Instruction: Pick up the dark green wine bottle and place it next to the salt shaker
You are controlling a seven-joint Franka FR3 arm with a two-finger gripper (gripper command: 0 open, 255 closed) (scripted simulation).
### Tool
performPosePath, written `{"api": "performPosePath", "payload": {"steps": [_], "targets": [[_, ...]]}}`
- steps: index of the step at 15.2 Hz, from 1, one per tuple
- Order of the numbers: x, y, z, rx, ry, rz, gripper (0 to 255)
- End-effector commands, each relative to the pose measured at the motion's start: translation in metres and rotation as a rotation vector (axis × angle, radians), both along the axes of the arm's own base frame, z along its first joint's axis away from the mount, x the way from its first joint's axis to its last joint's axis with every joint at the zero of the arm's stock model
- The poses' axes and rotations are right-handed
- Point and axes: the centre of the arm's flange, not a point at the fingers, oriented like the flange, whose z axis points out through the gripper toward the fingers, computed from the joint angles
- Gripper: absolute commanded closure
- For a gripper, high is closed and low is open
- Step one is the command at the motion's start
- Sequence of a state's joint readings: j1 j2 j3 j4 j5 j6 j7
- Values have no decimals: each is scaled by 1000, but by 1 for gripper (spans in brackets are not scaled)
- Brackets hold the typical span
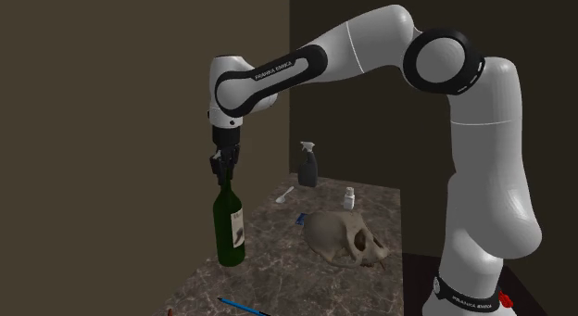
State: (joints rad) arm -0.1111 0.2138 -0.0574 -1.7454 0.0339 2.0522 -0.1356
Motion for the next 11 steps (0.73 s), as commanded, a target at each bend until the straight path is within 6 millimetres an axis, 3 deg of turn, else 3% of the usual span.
{"api": "performPosePath", "payload": {"steps": [1,6,11], "targets": [[0,0,0,0,0,0,255],[0,0,0,0,0,0,255],[0,0,26,0,0,0,255]]}}
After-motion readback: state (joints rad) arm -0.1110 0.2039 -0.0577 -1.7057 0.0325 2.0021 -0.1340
